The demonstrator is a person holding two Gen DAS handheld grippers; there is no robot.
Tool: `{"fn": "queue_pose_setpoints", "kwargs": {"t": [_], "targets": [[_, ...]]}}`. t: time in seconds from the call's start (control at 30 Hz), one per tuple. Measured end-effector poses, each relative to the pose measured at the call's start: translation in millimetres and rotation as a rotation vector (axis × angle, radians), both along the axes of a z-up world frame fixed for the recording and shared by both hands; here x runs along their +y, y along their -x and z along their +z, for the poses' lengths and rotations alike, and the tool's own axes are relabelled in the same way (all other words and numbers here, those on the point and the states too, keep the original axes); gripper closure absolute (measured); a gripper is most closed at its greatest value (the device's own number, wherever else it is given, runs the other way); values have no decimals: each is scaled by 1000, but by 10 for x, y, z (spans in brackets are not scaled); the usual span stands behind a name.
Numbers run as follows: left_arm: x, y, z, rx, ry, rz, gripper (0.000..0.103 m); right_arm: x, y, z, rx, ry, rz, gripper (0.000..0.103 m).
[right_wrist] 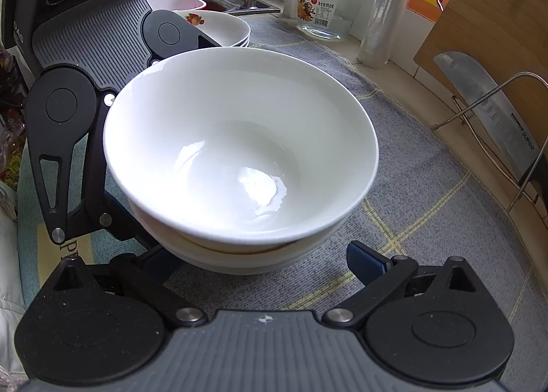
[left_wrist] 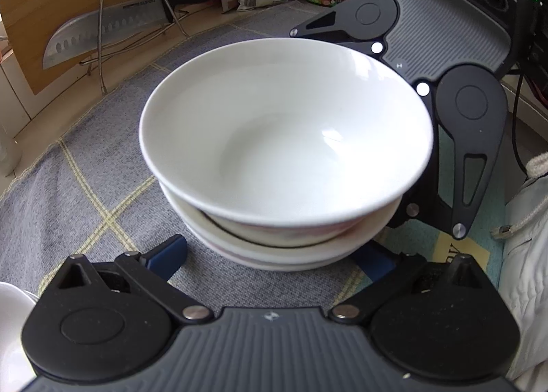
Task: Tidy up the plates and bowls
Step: 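Lift the bowl stack with both grippers and carry it toward the plate stack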
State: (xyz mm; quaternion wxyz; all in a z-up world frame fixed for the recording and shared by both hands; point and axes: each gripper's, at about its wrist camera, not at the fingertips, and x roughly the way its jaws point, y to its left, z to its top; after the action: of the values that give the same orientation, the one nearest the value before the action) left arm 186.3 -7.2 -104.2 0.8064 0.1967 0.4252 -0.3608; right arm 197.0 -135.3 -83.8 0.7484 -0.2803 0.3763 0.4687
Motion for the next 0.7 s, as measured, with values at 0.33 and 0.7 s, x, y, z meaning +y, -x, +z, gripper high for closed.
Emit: {"fn": "queue_pose_setpoints", "kwargs": {"t": [0.33, 0.7], "targets": [[-10, 13, 50, -23, -34, -46, 9, -7, -60, -5, 24, -7, 21, 0], [39, 12, 137, -7, -29, -114, 19, 24, -76, 64, 46, -11, 71, 4]]}}
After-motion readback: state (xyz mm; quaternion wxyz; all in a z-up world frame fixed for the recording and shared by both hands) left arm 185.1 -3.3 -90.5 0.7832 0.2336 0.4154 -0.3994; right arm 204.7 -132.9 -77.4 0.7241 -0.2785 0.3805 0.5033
